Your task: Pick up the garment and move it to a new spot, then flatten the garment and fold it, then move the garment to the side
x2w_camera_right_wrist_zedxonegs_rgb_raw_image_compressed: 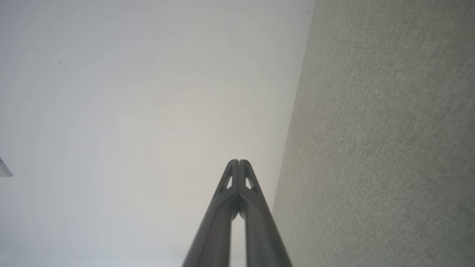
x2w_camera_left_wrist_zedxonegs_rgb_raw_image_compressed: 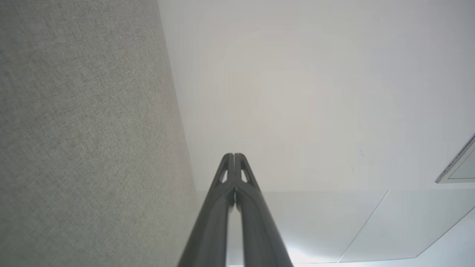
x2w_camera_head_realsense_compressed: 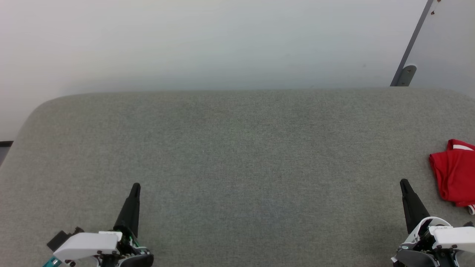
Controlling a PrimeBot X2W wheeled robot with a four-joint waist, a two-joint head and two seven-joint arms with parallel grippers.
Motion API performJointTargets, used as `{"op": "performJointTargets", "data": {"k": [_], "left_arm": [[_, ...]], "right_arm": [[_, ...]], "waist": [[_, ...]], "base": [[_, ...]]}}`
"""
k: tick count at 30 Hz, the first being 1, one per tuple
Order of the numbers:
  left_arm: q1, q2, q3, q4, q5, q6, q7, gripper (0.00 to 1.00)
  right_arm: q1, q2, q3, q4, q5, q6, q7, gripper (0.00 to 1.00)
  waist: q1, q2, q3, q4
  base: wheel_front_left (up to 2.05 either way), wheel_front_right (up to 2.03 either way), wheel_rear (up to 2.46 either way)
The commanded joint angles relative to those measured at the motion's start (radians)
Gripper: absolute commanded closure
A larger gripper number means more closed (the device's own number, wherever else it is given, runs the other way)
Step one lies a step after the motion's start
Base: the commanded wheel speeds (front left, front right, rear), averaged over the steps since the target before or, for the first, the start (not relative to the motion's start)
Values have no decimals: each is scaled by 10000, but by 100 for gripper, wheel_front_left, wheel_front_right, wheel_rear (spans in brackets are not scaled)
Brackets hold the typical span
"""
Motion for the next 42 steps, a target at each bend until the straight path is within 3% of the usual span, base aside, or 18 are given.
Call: {"op": "performJointTargets", "data": {"k": [1, 42], "left_arm": [[-98, -13, 29, 11, 36, -56, 29, 100], [-106, -68, 103, 13, 87, -56, 92, 100]], "right_arm": [[-28, 39, -4, 3, 32, -10, 24, 100], [-28, 39, -6, 3, 30, -10, 25, 100]], "waist": [[0, 0, 0, 1], [0, 0, 0, 0]], "base": [[0, 0, 0], [0, 0, 0]]}}
